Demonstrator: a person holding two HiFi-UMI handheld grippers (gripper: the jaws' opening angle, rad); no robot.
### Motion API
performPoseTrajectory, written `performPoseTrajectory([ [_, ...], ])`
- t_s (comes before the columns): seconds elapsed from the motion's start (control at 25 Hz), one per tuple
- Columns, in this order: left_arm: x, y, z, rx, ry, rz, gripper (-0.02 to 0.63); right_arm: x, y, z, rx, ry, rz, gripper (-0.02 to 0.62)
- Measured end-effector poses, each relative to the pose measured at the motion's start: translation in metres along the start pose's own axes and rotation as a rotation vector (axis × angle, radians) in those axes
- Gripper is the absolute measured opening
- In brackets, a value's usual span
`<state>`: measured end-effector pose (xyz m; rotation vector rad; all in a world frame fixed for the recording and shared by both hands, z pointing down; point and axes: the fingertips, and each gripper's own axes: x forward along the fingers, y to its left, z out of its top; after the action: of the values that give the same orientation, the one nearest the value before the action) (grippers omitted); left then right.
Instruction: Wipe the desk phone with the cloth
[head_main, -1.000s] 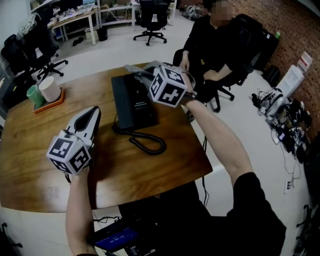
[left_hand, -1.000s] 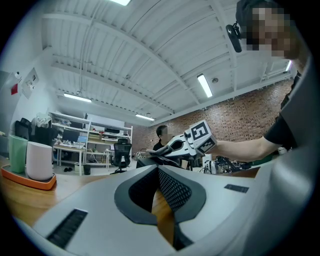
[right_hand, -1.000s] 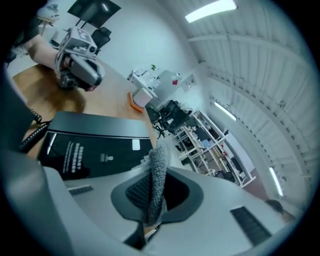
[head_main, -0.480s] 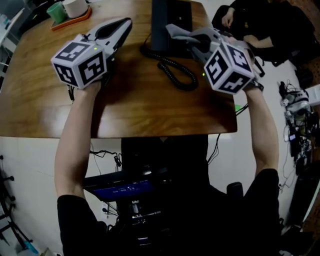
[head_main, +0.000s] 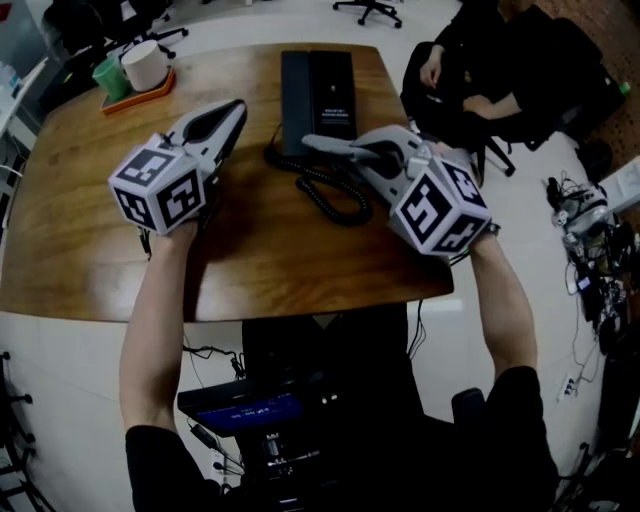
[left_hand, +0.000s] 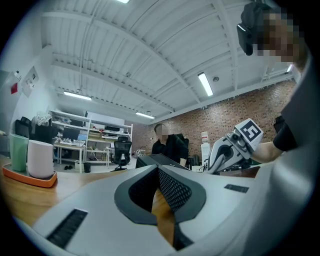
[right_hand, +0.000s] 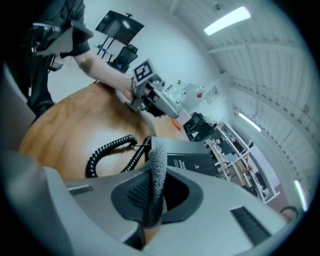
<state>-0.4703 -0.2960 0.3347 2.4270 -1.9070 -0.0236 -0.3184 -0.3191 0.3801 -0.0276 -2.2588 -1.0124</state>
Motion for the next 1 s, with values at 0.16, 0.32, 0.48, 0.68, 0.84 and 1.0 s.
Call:
performPoseTrajectory([
  [0.16,-0.002,-0.005,-0.001,0.0,0.011,-0.019,-0.008,-0.049,-0.025,0.038,0.278,-0.323,-0.065,0.026],
  [0.32,-0.001,-0.006,0.002,0.011,0.001,-0.026,-0.008,-0.116,-0.031,0.061,0.609,-0.662,-0.042,0.025],
  [0.48,-0.002,-0.008,0.001,0.034,0.004,-0.03,-0.008,-0.159,-0.021,0.055,0.758,-0.815,-0.064,0.025],
  [0.68,-0.008,0.002,-0.003,-0.005,0.0,-0.001,-0.008,-0.195,-0.019,0.052,0.811,-0.942,-0.099,0.025],
  [0.84,-0.012,0.009,0.0,-0.026,-0.024,0.012,-0.008,-0.206,-0.01,0.062,0.745,-0.937,-0.115,0.023],
  [1.0,-0.024,0.007,0.02,-0.089,-0.098,0.023,-0.008,-0.214,-0.005,0.064,0.697,-0.922,-0.143,0.023],
])
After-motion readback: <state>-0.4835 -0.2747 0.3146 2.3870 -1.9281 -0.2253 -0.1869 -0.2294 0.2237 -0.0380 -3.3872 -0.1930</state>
